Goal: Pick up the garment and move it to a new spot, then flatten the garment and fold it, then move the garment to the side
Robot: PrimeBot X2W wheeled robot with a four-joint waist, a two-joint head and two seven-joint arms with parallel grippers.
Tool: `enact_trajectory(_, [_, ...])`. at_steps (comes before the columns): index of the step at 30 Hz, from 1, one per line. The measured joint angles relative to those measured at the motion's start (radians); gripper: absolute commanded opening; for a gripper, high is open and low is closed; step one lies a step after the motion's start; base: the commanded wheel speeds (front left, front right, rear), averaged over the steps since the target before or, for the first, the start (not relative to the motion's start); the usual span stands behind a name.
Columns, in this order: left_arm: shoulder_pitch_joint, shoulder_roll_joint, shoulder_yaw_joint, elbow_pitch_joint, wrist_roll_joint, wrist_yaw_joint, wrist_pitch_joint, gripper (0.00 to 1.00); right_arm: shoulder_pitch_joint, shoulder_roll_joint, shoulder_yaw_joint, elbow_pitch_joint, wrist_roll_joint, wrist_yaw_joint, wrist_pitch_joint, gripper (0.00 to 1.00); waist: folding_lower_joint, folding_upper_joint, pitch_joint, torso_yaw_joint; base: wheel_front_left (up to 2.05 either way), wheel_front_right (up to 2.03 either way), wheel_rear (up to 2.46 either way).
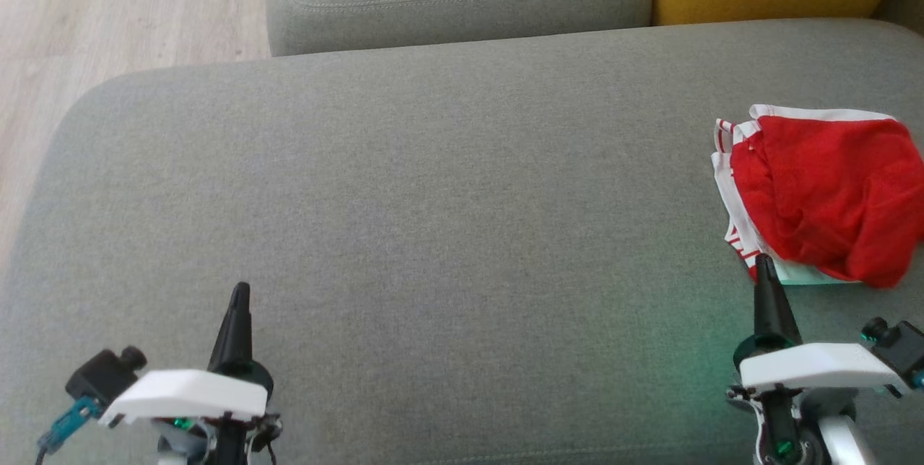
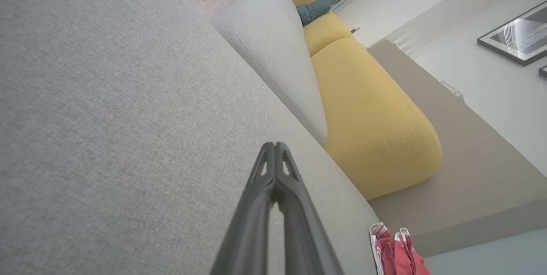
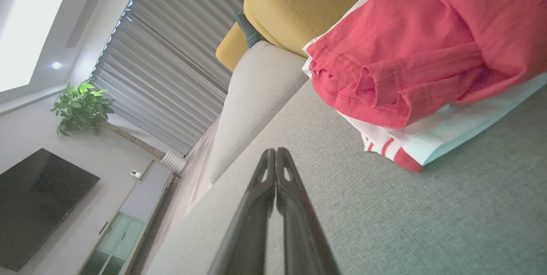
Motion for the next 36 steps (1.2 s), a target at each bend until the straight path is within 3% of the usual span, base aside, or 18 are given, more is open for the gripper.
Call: enact_trajectory(36, [-0.034, 0.001, 0.07, 0.029, -0.363, -0.026, 0.105, 0.0, -0.002, -0.002, -0.066, -0.011, 0.415, 0.0, 0.104, 0.0, 0.0, 0.0, -0.002, 0.015, 0.0, 0.0, 0.0])
